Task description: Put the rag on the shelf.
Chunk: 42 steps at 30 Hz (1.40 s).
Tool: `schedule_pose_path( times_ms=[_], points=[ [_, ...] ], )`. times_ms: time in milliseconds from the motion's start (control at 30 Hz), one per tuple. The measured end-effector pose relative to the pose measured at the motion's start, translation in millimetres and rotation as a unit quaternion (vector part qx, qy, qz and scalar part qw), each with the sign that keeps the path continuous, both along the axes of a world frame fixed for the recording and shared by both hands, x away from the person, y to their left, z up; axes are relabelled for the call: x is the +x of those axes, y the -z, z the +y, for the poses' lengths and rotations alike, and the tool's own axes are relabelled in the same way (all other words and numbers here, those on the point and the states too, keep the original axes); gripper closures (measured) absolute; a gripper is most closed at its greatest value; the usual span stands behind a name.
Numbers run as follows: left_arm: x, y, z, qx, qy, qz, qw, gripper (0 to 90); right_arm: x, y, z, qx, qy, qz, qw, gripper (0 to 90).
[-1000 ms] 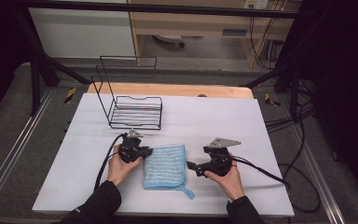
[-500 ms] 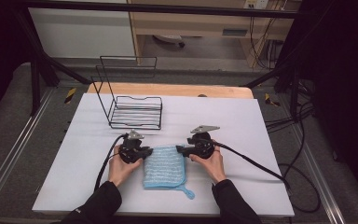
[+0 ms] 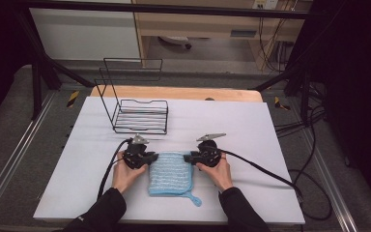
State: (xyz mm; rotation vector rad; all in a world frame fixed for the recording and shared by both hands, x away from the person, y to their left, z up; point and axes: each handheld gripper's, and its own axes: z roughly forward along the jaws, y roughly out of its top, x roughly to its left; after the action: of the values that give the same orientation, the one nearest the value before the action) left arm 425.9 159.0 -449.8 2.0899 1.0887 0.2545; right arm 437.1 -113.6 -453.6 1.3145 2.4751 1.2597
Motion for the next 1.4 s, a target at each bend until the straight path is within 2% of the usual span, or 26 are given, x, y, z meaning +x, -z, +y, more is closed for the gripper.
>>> schedule_pose_path(
  times_ms=[200, 467, 800, 1033, 1200, 1400],
  points=[
    [0.4, 0.6, 1.0, -0.004, 0.003, -0.002, 1.0, 78.8, -0.3, 0.4, 1.1, 0.011, 0.001, 0.019, 0.9998, 76.3],
    [-0.8, -1.5, 2.3, -0.013, 0.001, -0.004, 0.9999, 82.5, -2.0, -2.9, 0.1, 0.017, 0.007, 0.02, 0.9996, 81.2],
    [-8.2, -20.8, 10.5, -0.051, 0.009, -0.035, 0.998, 83.2, -9.6, -17.9, -4.4, 0.037, 0.013, -0.006, 0.9992, 81.6],
    [-12.4, -33.2, 13.0, -0.067, 0.017, -0.048, 0.9964, 83.2, -17.3, -28.8, -8.0, 0.053, 0.014, -0.022, 0.9983, 81.6],
    [-15.2, -38.8, 13.4, -0.074, 0.018, -0.054, 0.9957, 83.2, -22.8, -37.0, -10.8, 0.065, 0.015, -0.033, 0.9972, 81.8],
    [-18.8, -46.5, 11.9, -0.072, 0.018, -0.069, 0.9948, 83.3, -26.5, -45.2, -12.3, 0.07, 0.017, -0.05, 0.9962, 81.9]
  ],
)
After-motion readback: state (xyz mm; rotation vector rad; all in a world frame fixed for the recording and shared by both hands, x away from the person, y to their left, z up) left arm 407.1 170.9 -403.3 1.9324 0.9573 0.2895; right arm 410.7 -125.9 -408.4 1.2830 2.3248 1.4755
